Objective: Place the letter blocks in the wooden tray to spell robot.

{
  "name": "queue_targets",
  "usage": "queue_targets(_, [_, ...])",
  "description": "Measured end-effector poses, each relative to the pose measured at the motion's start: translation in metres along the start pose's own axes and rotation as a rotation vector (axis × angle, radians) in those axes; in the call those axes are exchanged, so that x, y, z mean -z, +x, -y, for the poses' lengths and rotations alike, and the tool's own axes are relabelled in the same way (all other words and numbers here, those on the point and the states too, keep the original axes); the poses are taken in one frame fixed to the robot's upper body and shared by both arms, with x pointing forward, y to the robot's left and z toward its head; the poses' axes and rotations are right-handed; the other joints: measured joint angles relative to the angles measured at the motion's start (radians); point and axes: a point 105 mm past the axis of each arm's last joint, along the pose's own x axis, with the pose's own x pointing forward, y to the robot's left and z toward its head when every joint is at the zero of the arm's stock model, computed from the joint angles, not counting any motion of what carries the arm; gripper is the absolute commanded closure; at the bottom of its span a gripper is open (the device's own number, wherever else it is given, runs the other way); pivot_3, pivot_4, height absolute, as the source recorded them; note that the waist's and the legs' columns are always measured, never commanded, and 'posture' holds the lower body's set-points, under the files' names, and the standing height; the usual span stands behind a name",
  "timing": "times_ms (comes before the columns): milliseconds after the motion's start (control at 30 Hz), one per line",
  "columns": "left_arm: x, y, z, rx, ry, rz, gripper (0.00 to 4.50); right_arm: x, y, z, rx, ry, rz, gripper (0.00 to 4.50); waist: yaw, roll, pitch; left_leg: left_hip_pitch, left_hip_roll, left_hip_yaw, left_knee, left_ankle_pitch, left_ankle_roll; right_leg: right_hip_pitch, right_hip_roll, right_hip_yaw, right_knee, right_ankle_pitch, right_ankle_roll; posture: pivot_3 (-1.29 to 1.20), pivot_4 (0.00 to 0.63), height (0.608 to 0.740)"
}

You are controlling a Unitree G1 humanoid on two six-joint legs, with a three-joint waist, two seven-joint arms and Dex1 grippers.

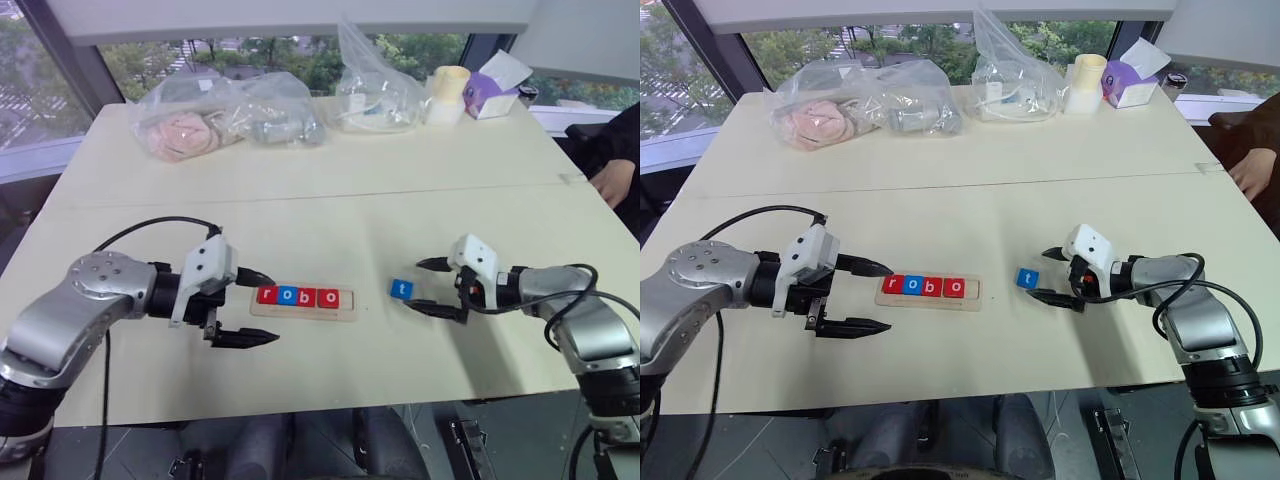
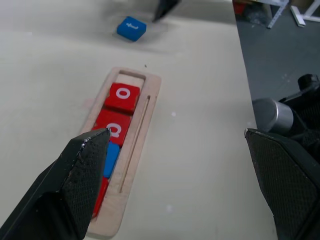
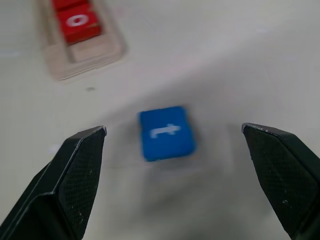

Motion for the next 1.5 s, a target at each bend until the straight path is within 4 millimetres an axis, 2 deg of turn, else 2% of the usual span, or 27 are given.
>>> queue_targets(200, [0.005, 0.001, 0.0, -0.024, -0.028, -0.008, 0.0, 0.008, 0.004, 0.0, -0.006, -0.036, -0.016, 0.02, 0.004, 0.0, 0.0, 0.0, 0.0, 0.0, 0.0, 0.0, 0.0, 0.0, 0.0, 0.0, -0.001, 0.0, 0.0, 0.0, 0.15, 0.74])
queue_targets(233, [0.006, 0.001, 0.0, -0.024, -0.03, -0.008, 0.0, 0.009, 0.005, 0.0, -0.005, -0.039, -0.022, 0.26, 0.005, 0.0, 0.0, 0.0, 0.0, 0.0, 0.0, 0.0, 0.0, 0.0, 0.0, 0.0, -0.001, 0.0, 0.0, 0.0, 0.15, 0.74])
queue_targets(300, [0.007, 0.002, 0.001, -0.025, -0.034, -0.01, 0.0, 0.013, 0.006, 0.0, -0.003, -0.035, -0.026, 0.92, 0.005, 0.0, 0.0, 0.0, 0.0, 0.0, 0.0, 0.0, 0.0, 0.0, 0.0, 0.0, -0.001, 0.0, 0.0, 0.0, 0.15, 0.74])
queue_targets(433, [0.007, 0.002, 0.0, -0.031, -0.035, -0.01, 0.0, 0.02, 0.011, -0.002, -0.011, -0.032, -0.034, 3.04, 0.005, 0.0, 0.0, 0.0, 0.0, 0.0, 0.0, 0.0, 0.0, 0.0, 0.0, 0.0, 0.0, 0.0, 0.0, 0.0, 0.15, 0.74])
queue_targets(467, [0.007, 0.002, 0.0, -0.032, -0.035, -0.01, 0.0, 0.019, 0.012, -0.002, -0.012, -0.037, -0.031, 3.41, 0.005, 0.0, 0.0, 0.0, 0.0, 0.0, 0.0, 0.0, 0.0, 0.0, 0.0, 0.0, 0.0, 0.0, 0.0, 0.0, 0.15, 0.74])
queue_targets(667, [0.008, 0.001, -0.001, -0.035, -0.034, -0.01, 0.0, 0.015, 0.014, 0.001, 0.005, -0.022, -0.022, 3.4, 0.003, 0.0, 0.0, 0.0, 0.0, 0.0, 0.0, 0.0, 0.0, 0.0, 0.0, 0.0, 0.0, 0.0, 0.0, 0.0, 0.15, 0.74])
queue_targets(833, [0.01, -0.002, -0.003, -0.037, -0.022, -0.031, 0.0, -0.023, 0.018, -0.007, -0.07, -0.114, 0.016, 3.4, 0.003, 0.0, 0.0, 0.0, 0.0, 0.0, 0.0, 0.0, 0.0, 0.0, 0.0, 0.0, 0.001, 0.0, 0.0, 0.0, 0.15, 0.74])
queue_targets(900, [0.012, -0.001, -0.002, -0.03, -0.027, -0.034, 0.0, -0.038, 0.026, -0.016, -0.136, -0.16, 0.022, 3.4, 0.003, 0.0, 0.0, 0.0, 0.0, 0.0, 0.0, 0.0, 0.0, 0.0, 0.0, 0.0, 0.001, 0.0, 0.0, 0.0, 0.15, 0.74])
queue_targets(967, [0.013, -0.002, -0.003, -0.033, -0.031, -0.038, 0.0, -0.045, 0.035, -0.024, -0.196, -0.193, 0.008, 3.4, 0.003, 0.0, 0.0, 0.0, 0.0, 0.0, 0.0, 0.0, 0.0, 0.0, 0.0, 0.0, 0.0, 0.0, 0.0, 0.0, 0.15, 0.74])
queue_targets(1100, [0.016, -0.001, -0.003, -0.037, -0.032, -0.048, 0.0, -0.047, 0.052, -0.031, -0.258, -0.214, -0.032, 3.4, 0.005, 0.0, 0.0, 0.0, 0.0, 0.0, 0.0, 0.0, 0.0, 0.0, 0.0, 0.0, 0.0, 0.0, 0.0, 0.0, 0.15, 0.74])
queue_targets(1233, [0.021, 0.0, -0.001, -0.041, -0.052, -0.053, 0.0, -0.039, 0.062, -0.033, -0.286, -0.209, -0.079, 3.4, 0.004, 0.0, 0.0, 0.0, 0.0, 0.0, 0.0, 0.0, 0.0, 0.0, 0.0, 0.0, 0.0, 0.0, 0.0, 0.0, 0.15, 0.74])
queue_targets(1500, [0.022, 0.001, 0.0, -0.062, -0.059, -0.054, 0.0, -0.035, 0.07, -0.041, -0.334, -0.22, -0.104, 3.4, 0.004, 0.0, 0.0, 0.0, 0.0, 0.0, 0.0, 0.0, 0.0, 0.0, 0.0, 0.0, 0.001, 0.0, 0.0, 0.0, 0.15, 0.74])
